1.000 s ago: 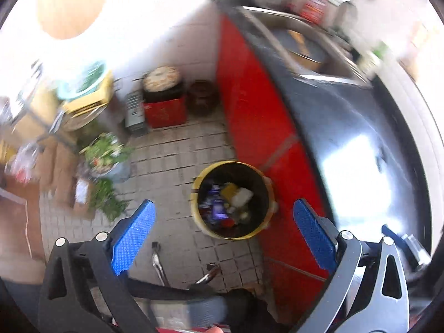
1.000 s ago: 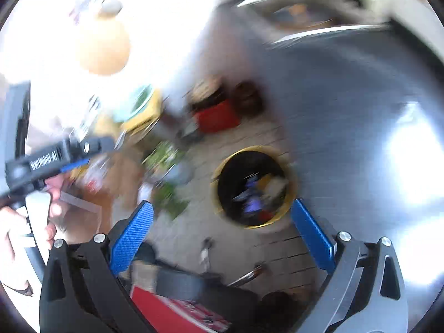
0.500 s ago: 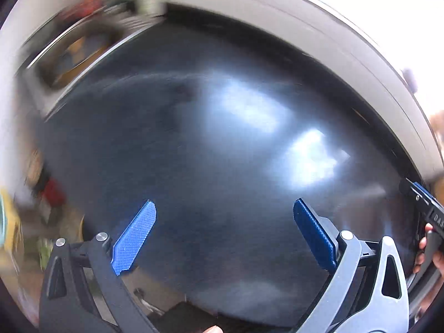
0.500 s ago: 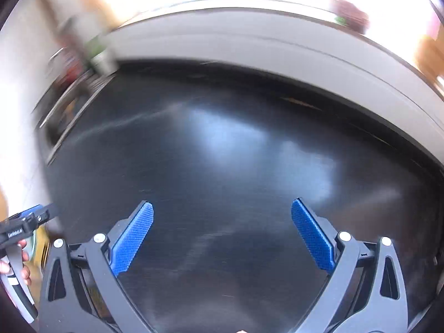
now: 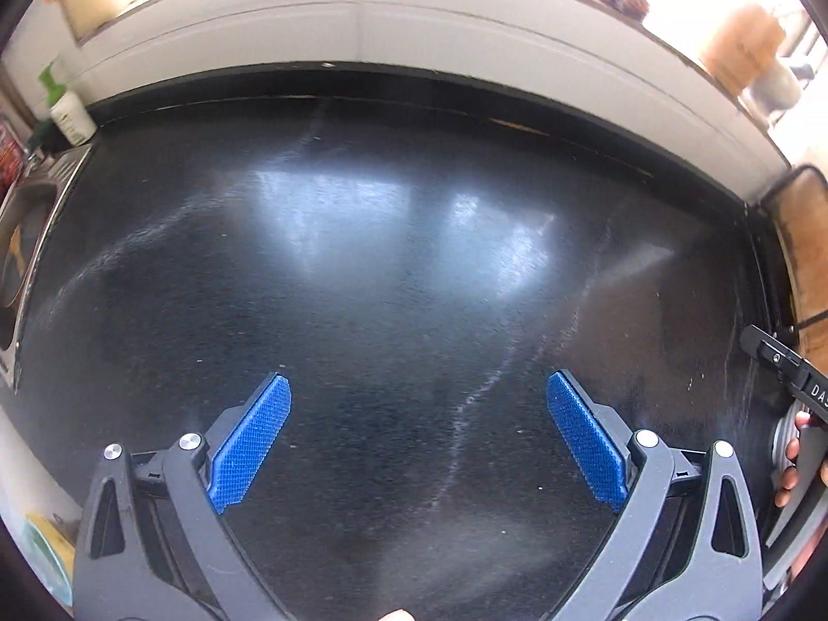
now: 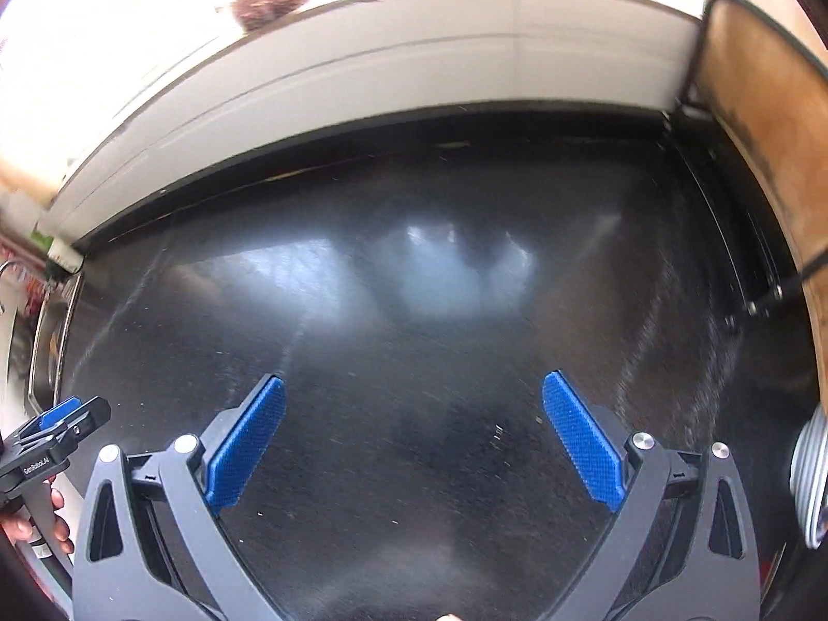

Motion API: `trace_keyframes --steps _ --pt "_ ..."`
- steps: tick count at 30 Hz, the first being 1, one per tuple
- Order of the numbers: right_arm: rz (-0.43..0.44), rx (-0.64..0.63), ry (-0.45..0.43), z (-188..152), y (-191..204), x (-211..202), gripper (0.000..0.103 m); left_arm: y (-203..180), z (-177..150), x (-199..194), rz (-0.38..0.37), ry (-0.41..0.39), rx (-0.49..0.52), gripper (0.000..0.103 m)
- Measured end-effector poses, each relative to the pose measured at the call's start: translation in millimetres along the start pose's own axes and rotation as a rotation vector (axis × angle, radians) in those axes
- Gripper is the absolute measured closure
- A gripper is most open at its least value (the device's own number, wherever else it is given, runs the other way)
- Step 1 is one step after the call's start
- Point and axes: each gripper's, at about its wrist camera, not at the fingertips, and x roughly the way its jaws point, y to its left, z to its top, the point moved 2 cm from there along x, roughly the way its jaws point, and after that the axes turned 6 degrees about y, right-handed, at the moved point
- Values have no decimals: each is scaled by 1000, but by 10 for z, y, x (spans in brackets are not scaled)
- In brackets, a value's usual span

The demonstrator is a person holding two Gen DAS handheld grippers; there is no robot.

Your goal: Collect trash

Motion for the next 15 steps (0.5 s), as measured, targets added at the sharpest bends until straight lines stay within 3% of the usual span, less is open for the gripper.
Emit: trace_keyframes --steps 7,15 --pt "-38 6 17 -50 -197 37 7 -127 7 98 26 33 15 7" --pt "-9 6 43 -44 -221 102 7 -101 -12 117 62 48 9 7"
